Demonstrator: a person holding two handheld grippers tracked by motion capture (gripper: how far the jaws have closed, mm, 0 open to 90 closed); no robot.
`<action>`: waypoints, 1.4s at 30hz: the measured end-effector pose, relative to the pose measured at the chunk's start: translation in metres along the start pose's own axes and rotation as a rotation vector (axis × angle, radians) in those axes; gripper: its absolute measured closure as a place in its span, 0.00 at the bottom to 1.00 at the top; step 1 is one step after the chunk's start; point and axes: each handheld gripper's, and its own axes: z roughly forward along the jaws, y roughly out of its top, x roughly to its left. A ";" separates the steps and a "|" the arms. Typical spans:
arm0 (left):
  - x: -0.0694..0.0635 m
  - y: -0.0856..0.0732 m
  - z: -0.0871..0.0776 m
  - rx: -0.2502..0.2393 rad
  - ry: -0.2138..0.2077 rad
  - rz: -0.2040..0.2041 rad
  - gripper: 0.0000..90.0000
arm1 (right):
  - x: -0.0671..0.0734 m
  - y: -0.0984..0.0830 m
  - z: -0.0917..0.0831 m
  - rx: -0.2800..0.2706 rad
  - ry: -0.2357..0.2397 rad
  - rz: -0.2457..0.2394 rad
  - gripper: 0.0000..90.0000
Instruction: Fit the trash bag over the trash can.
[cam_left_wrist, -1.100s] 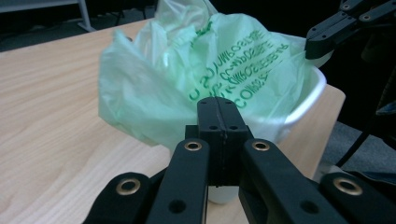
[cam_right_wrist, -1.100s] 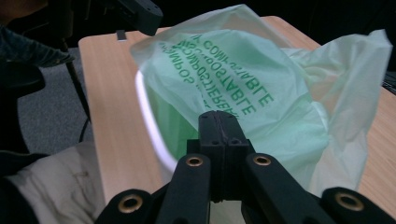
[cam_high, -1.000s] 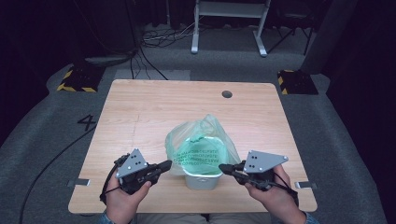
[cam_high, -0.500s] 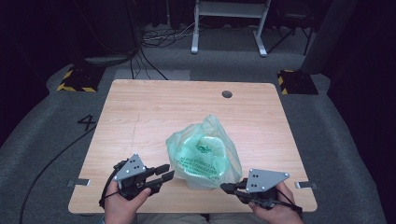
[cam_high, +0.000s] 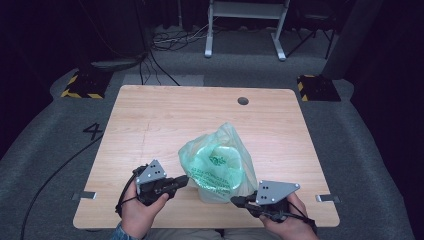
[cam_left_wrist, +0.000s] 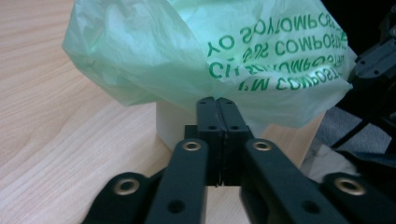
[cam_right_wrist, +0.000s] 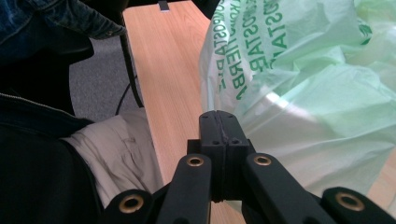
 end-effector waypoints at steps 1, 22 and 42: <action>0.000 -0.002 -0.001 0.015 0.003 0.007 1.00 | 0.000 -0.001 0.001 0.004 0.001 0.000 1.00; 0.023 -0.045 0.035 0.181 -0.030 -0.058 1.00 | -0.017 -0.046 0.038 0.109 0.006 0.081 1.00; 0.038 -0.005 0.003 -0.039 0.109 -0.025 0.42 | -0.035 -0.013 -0.023 -0.075 -0.169 0.100 0.64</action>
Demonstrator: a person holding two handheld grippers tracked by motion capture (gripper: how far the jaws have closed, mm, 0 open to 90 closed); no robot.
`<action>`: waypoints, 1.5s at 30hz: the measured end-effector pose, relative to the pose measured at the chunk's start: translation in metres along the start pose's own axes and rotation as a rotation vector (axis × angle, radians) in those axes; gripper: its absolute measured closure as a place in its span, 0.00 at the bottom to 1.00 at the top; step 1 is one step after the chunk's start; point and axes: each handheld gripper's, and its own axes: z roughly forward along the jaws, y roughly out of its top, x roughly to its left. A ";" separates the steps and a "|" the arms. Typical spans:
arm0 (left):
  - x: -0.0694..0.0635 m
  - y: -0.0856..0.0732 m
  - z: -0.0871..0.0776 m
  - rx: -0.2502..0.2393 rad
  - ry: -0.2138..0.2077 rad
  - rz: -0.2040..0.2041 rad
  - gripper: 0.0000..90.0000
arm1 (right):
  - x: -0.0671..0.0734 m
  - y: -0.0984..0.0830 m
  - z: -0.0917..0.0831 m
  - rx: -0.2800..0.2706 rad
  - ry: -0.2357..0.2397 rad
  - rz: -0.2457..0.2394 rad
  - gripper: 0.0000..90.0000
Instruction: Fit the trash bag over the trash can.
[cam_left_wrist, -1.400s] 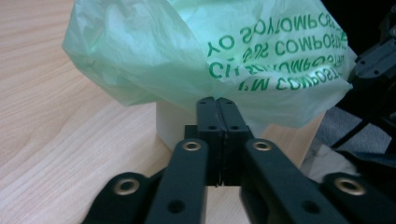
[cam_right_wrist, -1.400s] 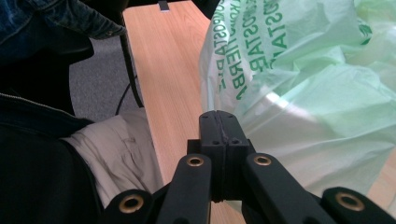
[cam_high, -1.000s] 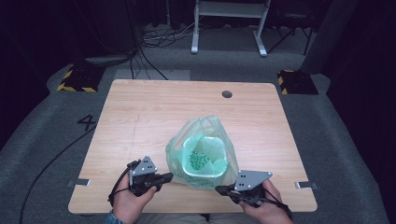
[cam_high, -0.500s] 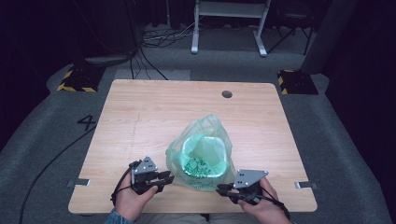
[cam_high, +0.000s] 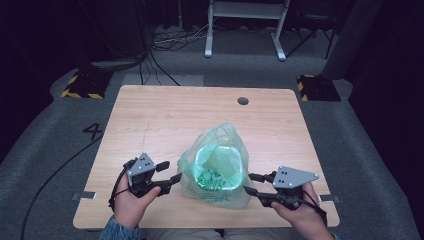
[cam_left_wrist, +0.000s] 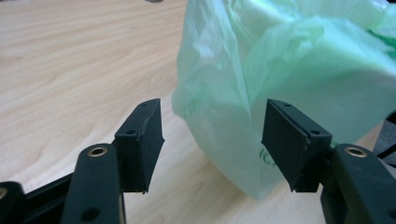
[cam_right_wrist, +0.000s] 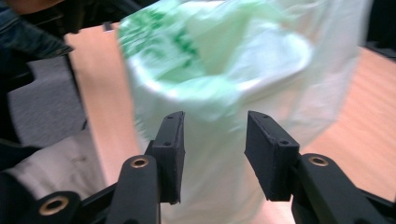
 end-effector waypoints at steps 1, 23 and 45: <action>0.000 0.003 0.002 0.000 0.007 0.012 0.41 | -0.003 0.002 0.000 0.002 -0.013 0.004 0.63; 0.017 0.014 0.048 0.062 -0.067 0.026 0.64 | -0.059 -0.004 0.048 0.064 -0.079 0.113 0.49; 0.014 -0.012 0.048 0.256 -0.066 0.073 1.00 | -0.070 -0.032 0.073 0.233 -0.004 0.119 1.00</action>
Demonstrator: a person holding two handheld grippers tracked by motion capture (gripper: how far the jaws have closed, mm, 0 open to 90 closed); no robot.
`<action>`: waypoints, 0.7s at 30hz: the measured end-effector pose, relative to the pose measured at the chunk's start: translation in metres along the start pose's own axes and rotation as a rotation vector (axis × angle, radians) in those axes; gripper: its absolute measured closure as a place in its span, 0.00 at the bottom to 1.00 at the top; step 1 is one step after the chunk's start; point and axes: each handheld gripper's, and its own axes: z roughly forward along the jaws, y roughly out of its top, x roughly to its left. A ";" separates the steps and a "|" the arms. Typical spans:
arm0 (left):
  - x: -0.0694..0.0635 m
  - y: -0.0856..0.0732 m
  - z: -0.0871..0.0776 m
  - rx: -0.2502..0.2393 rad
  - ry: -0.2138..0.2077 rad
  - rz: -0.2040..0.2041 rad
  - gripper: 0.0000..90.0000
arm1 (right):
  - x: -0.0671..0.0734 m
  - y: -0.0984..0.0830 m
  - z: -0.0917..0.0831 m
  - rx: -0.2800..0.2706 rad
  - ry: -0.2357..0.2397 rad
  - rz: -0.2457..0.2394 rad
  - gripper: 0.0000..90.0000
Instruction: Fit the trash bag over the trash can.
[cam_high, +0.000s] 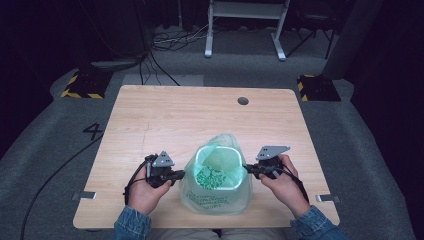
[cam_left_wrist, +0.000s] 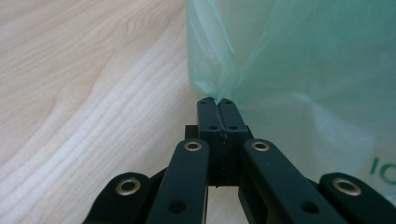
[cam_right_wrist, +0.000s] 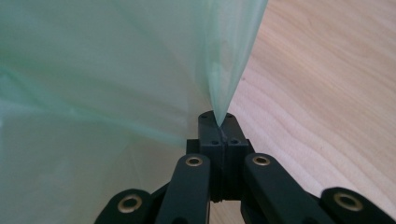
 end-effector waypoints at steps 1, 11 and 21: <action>-0.001 -0.002 0.000 -0.002 0.000 -0.004 1.00 | 0.000 -0.002 0.000 0.004 0.001 -0.001 1.00; -0.005 -0.008 -0.016 -0.061 0.005 -0.012 0.99 | 0.002 -0.017 -0.010 -0.003 -0.036 0.016 0.81; -0.025 -0.011 -0.047 -0.164 0.013 0.064 0.45 | 0.019 -0.011 -0.053 -0.110 -0.059 -0.010 0.48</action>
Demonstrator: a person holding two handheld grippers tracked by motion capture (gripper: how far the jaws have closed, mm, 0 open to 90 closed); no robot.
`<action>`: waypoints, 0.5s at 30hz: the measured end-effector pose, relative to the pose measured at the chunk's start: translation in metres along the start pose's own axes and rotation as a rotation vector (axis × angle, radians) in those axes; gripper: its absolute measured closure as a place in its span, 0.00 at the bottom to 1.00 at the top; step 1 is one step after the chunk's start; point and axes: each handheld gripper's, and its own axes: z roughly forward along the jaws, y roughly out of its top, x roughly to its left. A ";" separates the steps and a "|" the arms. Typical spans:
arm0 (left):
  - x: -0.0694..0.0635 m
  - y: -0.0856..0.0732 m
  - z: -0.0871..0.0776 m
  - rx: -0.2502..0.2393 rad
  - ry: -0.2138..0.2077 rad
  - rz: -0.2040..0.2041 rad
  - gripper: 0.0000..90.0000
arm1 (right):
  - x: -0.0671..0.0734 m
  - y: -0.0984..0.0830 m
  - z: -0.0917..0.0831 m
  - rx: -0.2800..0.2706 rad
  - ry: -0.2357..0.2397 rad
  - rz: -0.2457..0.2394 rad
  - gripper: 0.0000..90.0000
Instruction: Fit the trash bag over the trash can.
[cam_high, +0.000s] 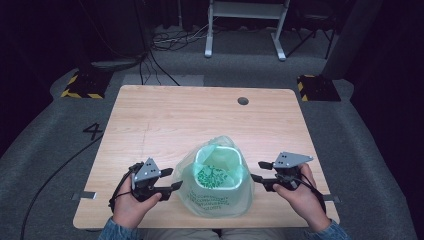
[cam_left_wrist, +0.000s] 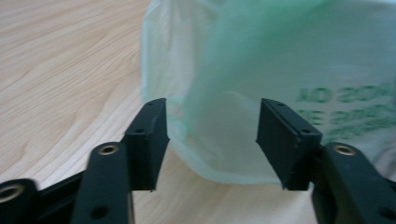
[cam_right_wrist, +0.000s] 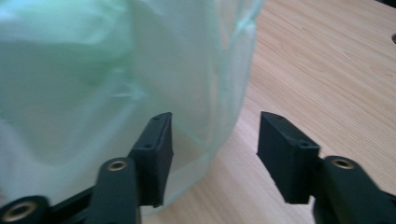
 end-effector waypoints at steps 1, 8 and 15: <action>-0.004 0.000 0.000 -0.004 -0.003 0.010 0.41 | 0.004 0.000 -0.003 -0.002 0.011 -0.005 0.45; -0.026 0.008 0.014 0.005 -0.080 0.061 0.32 | 0.033 0.006 -0.004 -0.024 0.113 -0.045 0.36; -0.032 0.007 0.030 0.040 -0.113 0.082 0.76 | 0.037 0.003 0.012 0.028 0.167 -0.065 0.89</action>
